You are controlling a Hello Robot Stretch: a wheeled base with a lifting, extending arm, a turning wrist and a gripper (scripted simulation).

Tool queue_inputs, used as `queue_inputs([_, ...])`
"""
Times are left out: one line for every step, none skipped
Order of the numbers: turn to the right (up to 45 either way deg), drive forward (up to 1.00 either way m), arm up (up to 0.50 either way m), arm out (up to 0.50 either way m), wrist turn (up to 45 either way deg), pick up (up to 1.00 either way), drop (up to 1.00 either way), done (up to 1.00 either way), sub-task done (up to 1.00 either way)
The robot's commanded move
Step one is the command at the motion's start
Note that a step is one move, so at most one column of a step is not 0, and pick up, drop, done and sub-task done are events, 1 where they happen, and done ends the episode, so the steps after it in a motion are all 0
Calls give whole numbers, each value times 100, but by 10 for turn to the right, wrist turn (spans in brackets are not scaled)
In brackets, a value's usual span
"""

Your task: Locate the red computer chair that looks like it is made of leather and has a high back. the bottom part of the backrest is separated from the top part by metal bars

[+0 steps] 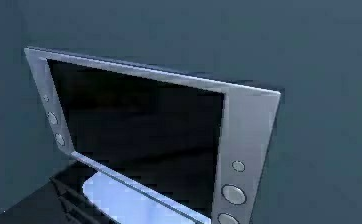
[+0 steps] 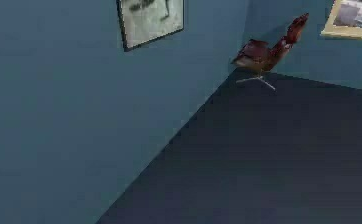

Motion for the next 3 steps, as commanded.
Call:
queue_inputs([-450,0,0,0,0,0,0,0,0])
queue_inputs([-450,0,0,0,0,0,0,0,0])
queue_inputs([-450,0,0,0,0,0,0,0,0])
